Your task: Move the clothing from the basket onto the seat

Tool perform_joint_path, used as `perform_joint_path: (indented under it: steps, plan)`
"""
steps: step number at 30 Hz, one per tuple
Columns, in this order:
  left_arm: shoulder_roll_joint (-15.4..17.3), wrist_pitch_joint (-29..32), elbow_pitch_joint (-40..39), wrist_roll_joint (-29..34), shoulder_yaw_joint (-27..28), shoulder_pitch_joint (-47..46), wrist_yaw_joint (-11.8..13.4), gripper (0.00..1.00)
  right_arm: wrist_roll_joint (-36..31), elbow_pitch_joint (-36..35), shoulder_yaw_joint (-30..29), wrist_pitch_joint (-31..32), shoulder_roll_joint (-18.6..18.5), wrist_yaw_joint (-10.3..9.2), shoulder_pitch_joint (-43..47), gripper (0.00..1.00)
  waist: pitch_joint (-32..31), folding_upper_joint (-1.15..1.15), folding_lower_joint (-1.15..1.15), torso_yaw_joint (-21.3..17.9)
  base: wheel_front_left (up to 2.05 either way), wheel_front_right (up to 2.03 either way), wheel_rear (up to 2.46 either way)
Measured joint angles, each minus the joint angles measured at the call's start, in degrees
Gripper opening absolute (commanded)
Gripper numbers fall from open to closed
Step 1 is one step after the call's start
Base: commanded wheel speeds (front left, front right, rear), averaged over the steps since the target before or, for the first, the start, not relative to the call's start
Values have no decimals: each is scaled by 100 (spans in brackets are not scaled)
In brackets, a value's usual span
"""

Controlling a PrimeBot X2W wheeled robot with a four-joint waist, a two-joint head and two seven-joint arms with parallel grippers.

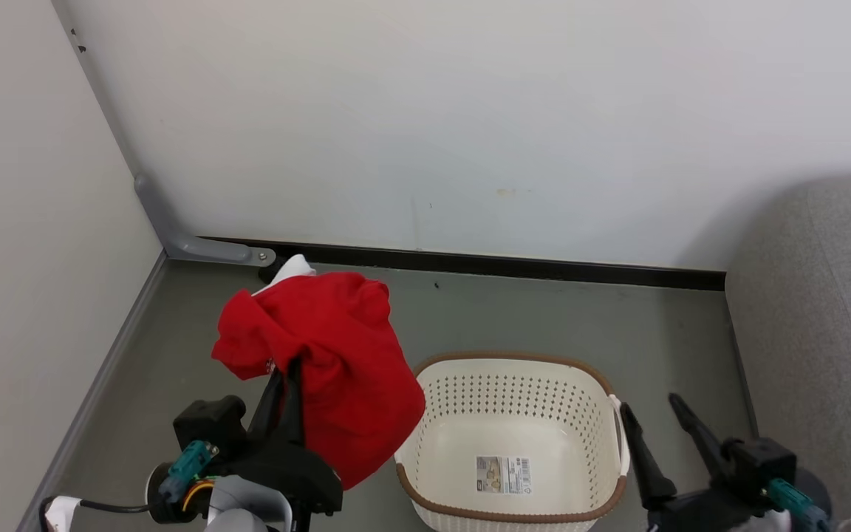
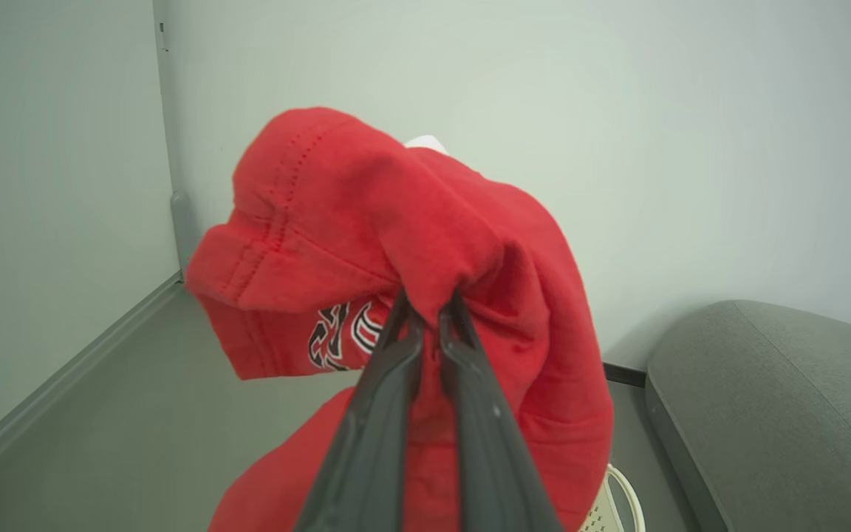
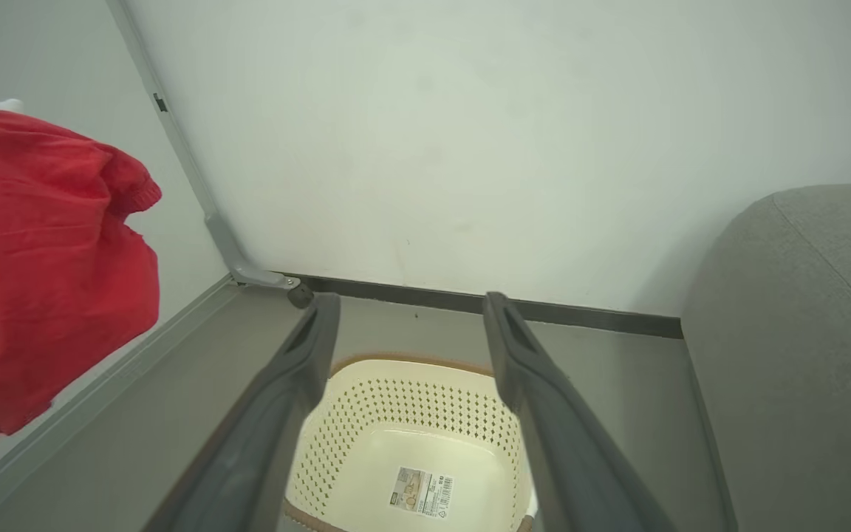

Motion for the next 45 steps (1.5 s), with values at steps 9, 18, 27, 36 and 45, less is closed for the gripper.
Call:
perform_joint_path:
  steps: [9, 18, 27, 36, 45]
  plan:
    - [-60, 253, -270, 259, -300, -147, 0, 0, -230, 36, 1223, 0, 76, 48, -832, 100, 85, 0, 0, 101, 0, 0, 0]
    - [-132, 428, -457, 315, -455, -249, 0, 0, 47, 92, 2853, 0, 49, 49, -1529, 100, 141, 0, 0, 283, 0, 0, 0]
    - [-215, 599, -668, 348, -688, -336, 0, 0, 753, 29, 3371, -1, 21, 49, -2087, 100, 191, 0, 0, 410, 0, 0, 0]
    - [-216, 781, -909, 410, -970, -335, 0, 0, 967, 286, 3411, -1, 21, 49, -2193, 100, 229, 0, 0, 445, 0, 0, 0]
    - [-216, 1036, -1262, 430, -1232, -305, -116, 0, 1033, 472, 3414, 0, 21, 49, -2196, 100, 246, 0, 0, 435, 0, 0, 0]
